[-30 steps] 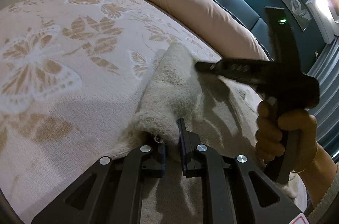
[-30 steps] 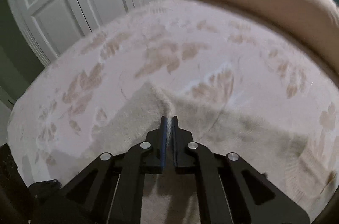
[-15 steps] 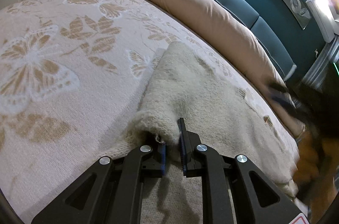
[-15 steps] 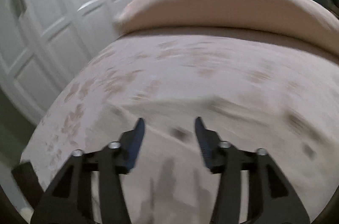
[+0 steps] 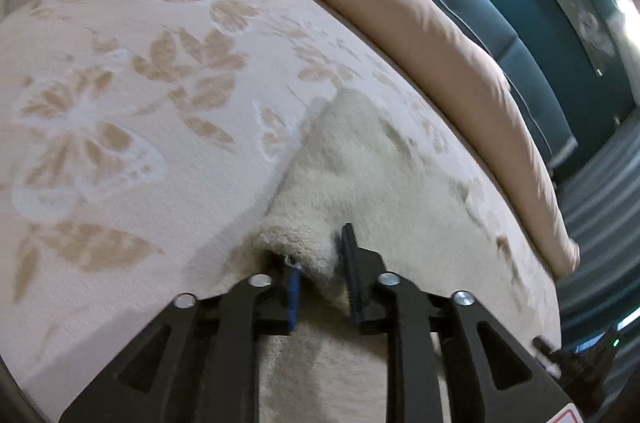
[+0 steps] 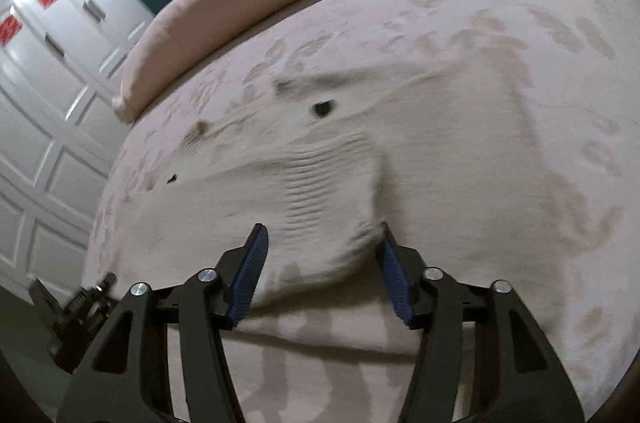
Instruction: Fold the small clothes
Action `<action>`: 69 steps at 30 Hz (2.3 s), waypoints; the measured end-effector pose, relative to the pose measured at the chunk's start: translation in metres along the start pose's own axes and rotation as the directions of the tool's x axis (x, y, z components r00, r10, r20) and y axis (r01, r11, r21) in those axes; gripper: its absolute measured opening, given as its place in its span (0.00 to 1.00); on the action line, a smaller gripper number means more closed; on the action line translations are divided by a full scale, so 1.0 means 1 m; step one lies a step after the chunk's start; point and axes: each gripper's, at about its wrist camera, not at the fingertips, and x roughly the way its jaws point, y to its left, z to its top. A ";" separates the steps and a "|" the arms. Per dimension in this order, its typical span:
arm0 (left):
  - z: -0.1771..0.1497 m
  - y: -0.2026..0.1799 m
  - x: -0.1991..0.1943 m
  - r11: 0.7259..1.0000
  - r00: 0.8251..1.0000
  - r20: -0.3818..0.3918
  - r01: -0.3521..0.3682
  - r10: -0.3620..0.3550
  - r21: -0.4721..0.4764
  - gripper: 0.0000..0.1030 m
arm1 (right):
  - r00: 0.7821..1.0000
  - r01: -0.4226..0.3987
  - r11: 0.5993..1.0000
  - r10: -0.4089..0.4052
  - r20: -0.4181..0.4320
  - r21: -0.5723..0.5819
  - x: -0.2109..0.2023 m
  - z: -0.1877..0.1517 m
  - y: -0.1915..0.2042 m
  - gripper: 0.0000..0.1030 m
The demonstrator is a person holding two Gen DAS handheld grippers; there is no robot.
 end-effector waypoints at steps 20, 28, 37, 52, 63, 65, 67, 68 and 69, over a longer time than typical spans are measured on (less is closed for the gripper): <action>-0.014 -0.013 0.012 0.962 0.986 0.000 -0.161 0.165 0.219 0.13 | 0.998 0.038 0.990 -0.046 0.050 0.138 -0.008 -0.015 -0.045 0.17; -0.027 -0.028 0.017 0.931 0.984 0.048 -0.180 0.174 0.317 0.29 | 0.997 -0.078 0.980 0.082 0.014 -0.183 -0.020 -0.041 0.109 0.19; -0.030 -0.029 0.019 0.926 0.987 0.049 -0.161 0.154 0.341 0.38 | 0.985 -0.135 0.940 0.092 -0.148 -0.314 0.069 -0.069 0.182 0.00; -0.032 -0.031 0.021 0.917 0.985 0.060 -0.171 0.160 0.360 0.41 | 0.987 -0.080 0.997 0.076 0.145 0.022 -0.046 -0.020 0.048 0.05; -0.033 -0.034 0.021 0.911 0.983 0.066 -0.182 0.169 0.371 0.42 | 0.992 0.065 0.997 -0.070 0.105 0.053 -0.009 -0.028 0.001 0.01; -0.033 -0.036 0.021 0.907 0.982 0.068 -0.188 0.175 0.377 0.43 | 0.976 0.128 0.991 -0.131 0.172 0.025 -0.025 -0.030 0.010 0.08; -0.033 -0.037 0.022 0.905 0.982 0.069 -0.191 0.178 0.380 0.43 | 0.955 0.237 0.971 -0.230 0.185 -0.015 -0.021 -0.035 0.010 0.08; -0.033 -0.038 0.022 0.902 0.981 0.069 -0.194 0.182 0.385 0.44 | 0.953 0.264 0.964 -0.254 0.165 -0.038 -0.015 -0.038 0.007 0.08; -0.034 -0.039 0.023 0.899 0.980 0.070 -0.199 0.186 0.391 0.45 | 0.951 0.273 0.960 -0.260 0.169 -0.056 -0.009 -0.041 0.006 0.08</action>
